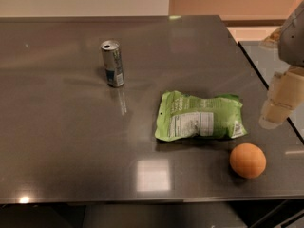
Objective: Move green rice chip bag near redbull can
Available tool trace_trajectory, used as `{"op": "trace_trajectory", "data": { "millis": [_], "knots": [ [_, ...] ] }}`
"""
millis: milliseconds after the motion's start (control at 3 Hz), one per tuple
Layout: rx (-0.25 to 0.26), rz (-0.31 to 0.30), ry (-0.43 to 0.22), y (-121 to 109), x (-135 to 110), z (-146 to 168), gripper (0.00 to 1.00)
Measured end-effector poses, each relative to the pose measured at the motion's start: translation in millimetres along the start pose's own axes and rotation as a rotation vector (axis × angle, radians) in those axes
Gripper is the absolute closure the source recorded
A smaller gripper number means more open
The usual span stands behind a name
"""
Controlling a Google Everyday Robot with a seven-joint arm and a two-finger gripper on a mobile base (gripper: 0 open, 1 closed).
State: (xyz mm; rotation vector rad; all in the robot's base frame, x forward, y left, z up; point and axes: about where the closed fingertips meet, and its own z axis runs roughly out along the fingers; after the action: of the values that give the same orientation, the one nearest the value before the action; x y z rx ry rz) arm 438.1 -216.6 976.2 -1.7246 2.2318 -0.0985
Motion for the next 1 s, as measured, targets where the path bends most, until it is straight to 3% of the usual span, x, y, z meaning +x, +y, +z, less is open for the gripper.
{"op": "trace_trajectory", "data": {
  "millis": [667,1000],
  "knots": [
    [-0.011,-0.018,-0.016,-5,-10,4,0.00],
    [-0.050,-0.043,-0.013,-5,-29,24,0.00]
  ]
}}
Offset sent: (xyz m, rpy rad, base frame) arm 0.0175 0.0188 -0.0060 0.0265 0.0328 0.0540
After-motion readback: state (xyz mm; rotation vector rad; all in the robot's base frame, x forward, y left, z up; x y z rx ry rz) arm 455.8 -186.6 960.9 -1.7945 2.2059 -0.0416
